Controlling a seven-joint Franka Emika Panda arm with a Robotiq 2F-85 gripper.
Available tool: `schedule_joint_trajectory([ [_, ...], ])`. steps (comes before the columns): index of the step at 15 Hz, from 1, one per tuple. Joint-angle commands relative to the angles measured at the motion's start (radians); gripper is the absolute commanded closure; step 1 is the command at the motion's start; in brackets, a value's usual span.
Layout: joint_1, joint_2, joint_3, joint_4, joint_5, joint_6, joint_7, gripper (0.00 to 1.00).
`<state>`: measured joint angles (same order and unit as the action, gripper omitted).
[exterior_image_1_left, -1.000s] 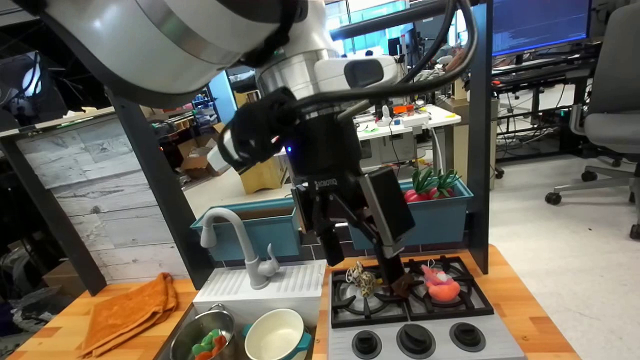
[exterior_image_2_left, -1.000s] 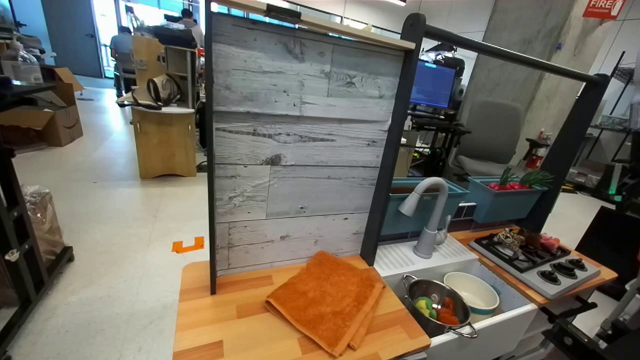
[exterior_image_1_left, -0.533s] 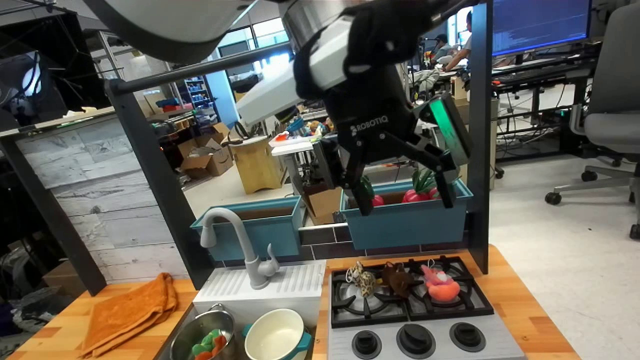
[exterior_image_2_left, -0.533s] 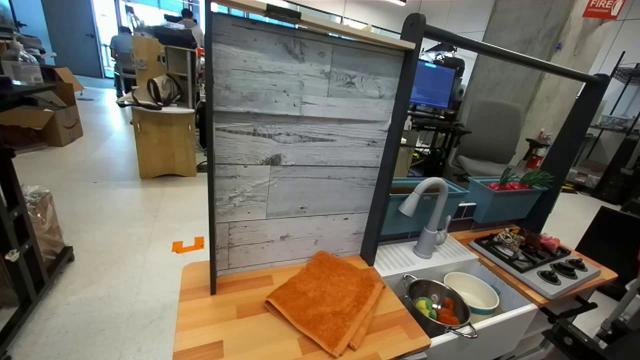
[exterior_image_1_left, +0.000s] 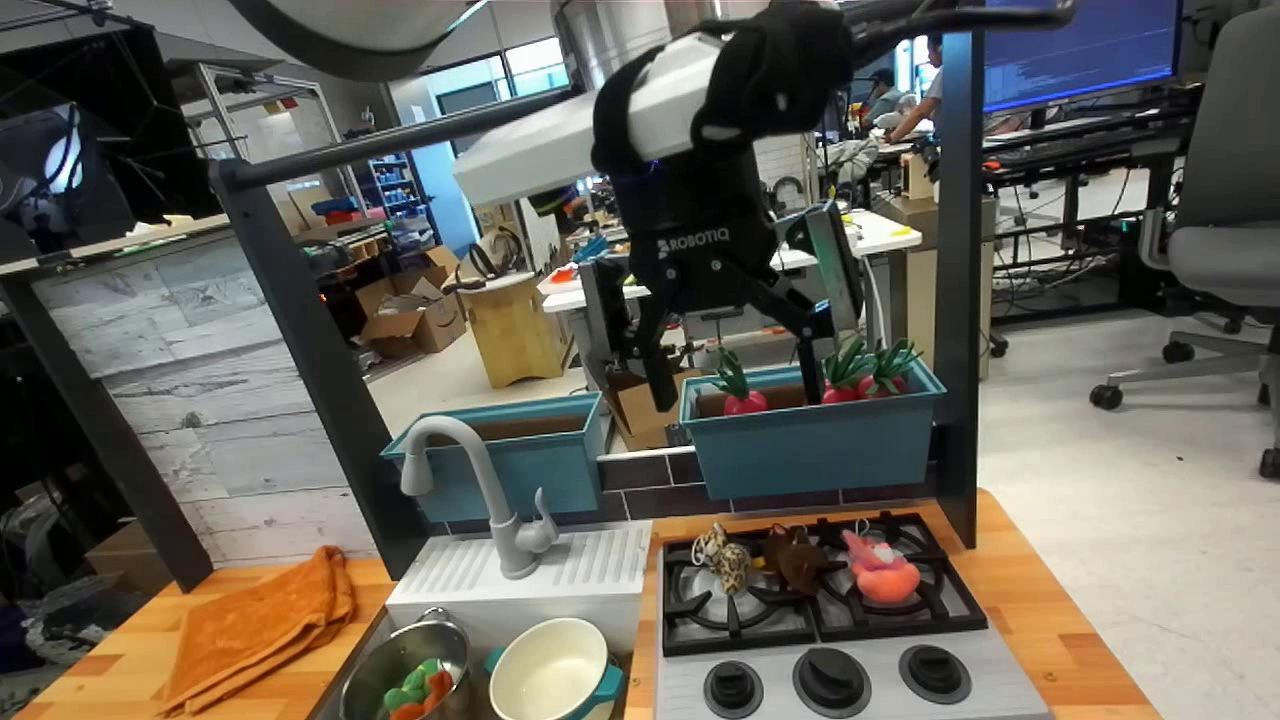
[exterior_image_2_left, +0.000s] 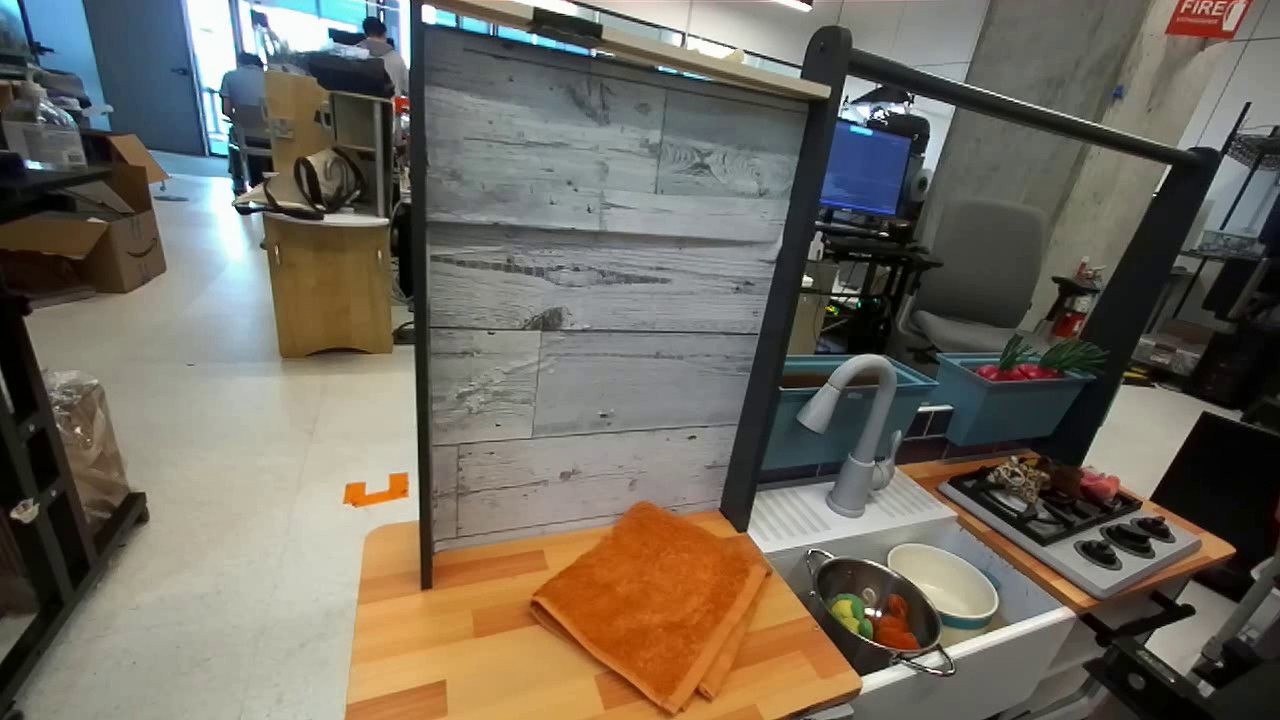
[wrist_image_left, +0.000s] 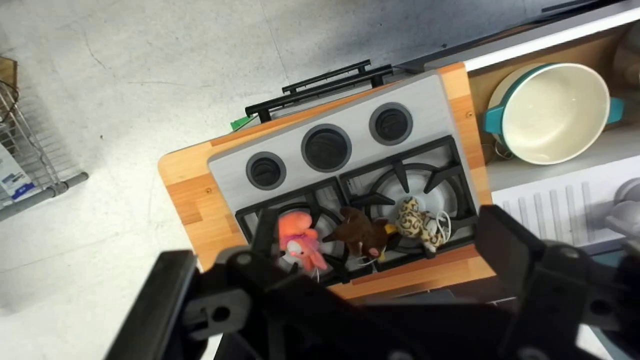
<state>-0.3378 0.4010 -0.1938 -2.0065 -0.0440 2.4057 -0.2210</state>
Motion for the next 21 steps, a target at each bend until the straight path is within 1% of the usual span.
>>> schedule_joint_trajectory([
  [1,0.008,0.074,0.012,0.046,0.047,0.136,0.056,0.00],
  [3,0.014,0.147,0.039,0.108,0.082,0.166,0.087,0.00],
  [5,0.044,0.238,0.049,0.196,0.078,0.133,0.145,0.00],
  [7,0.078,0.339,0.048,0.297,0.061,0.090,0.212,0.00],
  [10,0.137,0.466,0.028,0.412,0.034,0.107,0.287,0.00],
  [11,0.148,0.503,0.025,0.447,0.031,0.102,0.297,0.00],
  [14,0.171,0.600,0.003,0.517,0.005,0.153,0.299,0.00],
  [18,0.165,0.682,-0.030,0.580,-0.023,0.143,0.294,0.00],
  [19,0.158,0.698,-0.033,0.596,-0.025,0.134,0.291,0.00],
  [21,0.144,0.718,-0.026,0.606,-0.019,0.154,0.277,0.00],
])
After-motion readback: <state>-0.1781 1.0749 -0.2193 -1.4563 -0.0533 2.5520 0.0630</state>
